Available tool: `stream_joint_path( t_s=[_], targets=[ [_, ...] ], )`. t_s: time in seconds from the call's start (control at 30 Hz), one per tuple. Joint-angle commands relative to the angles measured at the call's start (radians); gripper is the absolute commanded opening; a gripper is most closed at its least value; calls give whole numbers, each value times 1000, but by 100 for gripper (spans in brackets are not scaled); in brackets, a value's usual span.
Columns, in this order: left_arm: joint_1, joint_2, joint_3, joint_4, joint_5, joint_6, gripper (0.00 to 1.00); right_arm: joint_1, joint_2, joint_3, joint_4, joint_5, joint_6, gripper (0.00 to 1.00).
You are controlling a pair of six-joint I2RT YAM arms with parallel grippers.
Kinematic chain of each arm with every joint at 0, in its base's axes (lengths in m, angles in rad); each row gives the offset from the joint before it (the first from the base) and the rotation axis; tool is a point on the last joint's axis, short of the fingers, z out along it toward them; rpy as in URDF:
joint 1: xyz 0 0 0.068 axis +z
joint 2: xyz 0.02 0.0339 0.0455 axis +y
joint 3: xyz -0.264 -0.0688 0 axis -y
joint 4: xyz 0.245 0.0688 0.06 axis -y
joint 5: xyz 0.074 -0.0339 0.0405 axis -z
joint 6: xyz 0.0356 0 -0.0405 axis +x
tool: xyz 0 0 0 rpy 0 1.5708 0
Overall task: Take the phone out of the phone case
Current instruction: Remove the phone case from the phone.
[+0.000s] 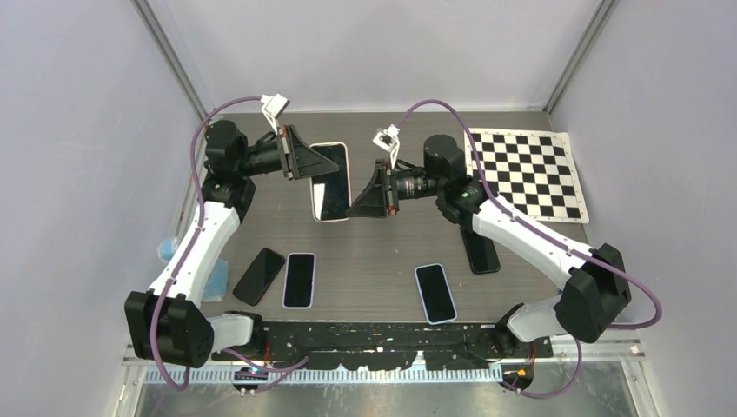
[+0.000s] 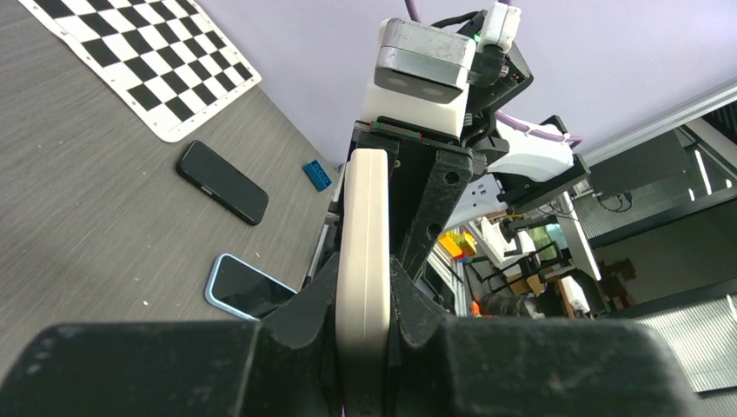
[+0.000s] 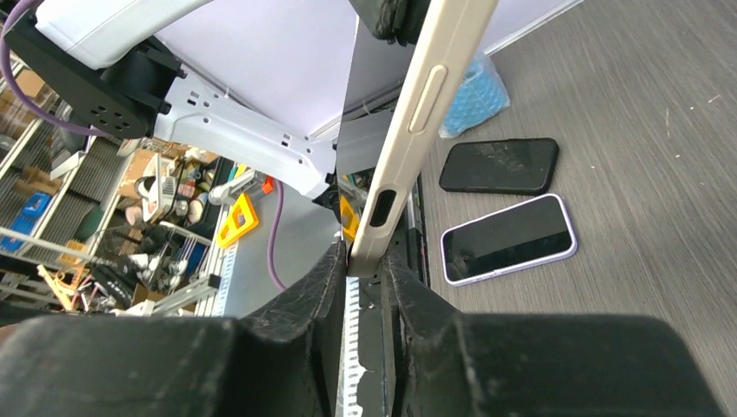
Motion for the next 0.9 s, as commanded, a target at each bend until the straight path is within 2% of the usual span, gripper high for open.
stream_joint_path(
  t_s=[0.0, 0.17, 0.33, 0.53, 0.7, 0.87],
  targets=[
    [-12, -26, 30, -38, 2, -49, 0, 10, 33, 69, -23, -62, -107, 24],
    [-16, -19, 43, -133, -60, -83, 0, 23, 32, 90, -110, -90, -254, 22],
    [-35, 8, 51, -195, -111, -147, 0, 46, 32, 130, -258, -32, -442, 23],
    [-88, 40, 56, -244, -135, -111, 0, 52, 45, 142, -272, -14, -477, 25],
    [-96, 51, 42, -268, -177, -115, 0, 53, 22, 115, -255, 64, -478, 28],
    [-110, 77, 17, -278, -219, -199, 0, 56, 6, 84, -207, 87, -457, 31]
  ],
)
